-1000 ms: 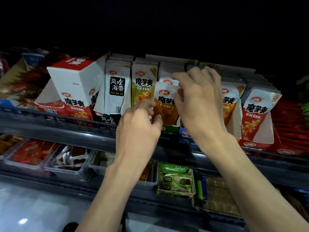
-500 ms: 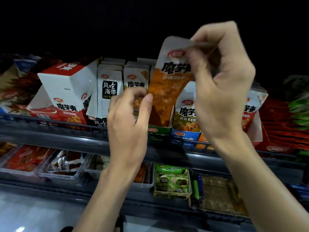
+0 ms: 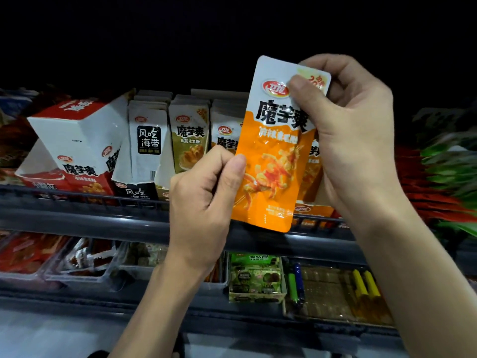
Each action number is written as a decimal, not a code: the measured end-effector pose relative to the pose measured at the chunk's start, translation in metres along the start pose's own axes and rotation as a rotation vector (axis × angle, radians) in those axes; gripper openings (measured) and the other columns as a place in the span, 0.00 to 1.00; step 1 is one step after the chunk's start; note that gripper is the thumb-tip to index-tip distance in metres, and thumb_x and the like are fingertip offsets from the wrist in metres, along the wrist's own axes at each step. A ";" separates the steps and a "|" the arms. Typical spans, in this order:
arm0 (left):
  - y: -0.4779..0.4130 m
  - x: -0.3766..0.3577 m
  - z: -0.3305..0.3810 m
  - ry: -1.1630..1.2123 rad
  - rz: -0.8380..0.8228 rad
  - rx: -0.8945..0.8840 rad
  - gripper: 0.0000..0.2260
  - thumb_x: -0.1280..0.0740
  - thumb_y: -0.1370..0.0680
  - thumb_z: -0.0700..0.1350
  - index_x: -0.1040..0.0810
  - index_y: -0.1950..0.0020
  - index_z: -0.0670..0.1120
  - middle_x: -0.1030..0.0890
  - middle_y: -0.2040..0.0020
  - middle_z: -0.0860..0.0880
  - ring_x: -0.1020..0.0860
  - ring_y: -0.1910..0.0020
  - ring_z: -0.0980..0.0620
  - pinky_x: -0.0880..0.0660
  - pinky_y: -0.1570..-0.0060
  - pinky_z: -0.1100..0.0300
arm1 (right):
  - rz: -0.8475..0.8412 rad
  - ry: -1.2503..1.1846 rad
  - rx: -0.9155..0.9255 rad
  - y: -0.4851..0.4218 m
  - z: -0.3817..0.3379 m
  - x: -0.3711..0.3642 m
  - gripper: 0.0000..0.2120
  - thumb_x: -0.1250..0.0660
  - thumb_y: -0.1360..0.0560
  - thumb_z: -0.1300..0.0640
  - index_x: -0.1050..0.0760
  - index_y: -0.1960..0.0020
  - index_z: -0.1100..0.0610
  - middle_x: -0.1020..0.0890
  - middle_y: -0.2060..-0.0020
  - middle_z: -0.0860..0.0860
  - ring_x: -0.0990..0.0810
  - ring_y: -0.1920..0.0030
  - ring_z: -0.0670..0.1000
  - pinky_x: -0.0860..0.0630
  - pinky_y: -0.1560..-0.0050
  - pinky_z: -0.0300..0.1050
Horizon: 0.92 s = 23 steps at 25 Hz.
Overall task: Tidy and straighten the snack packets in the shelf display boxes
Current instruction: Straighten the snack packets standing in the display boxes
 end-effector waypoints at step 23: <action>0.007 -0.043 0.000 -0.105 -0.147 -0.015 0.12 0.36 0.20 0.47 0.24 0.60 0.42 0.27 0.71 0.52 0.28 0.74 0.53 0.34 0.76 0.60 | 0.071 0.180 -0.061 -0.005 -0.003 0.048 0.11 0.30 0.22 0.60 0.26 0.43 0.62 0.16 0.50 0.54 0.15 0.52 0.47 0.20 0.58 0.40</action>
Point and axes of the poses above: each hand's wrist, its own y-axis away from the middle knuckle, its own x-axis out of the back of the hand, z = x × y, the point moved 4 cm from there along -y, towards the middle knuckle
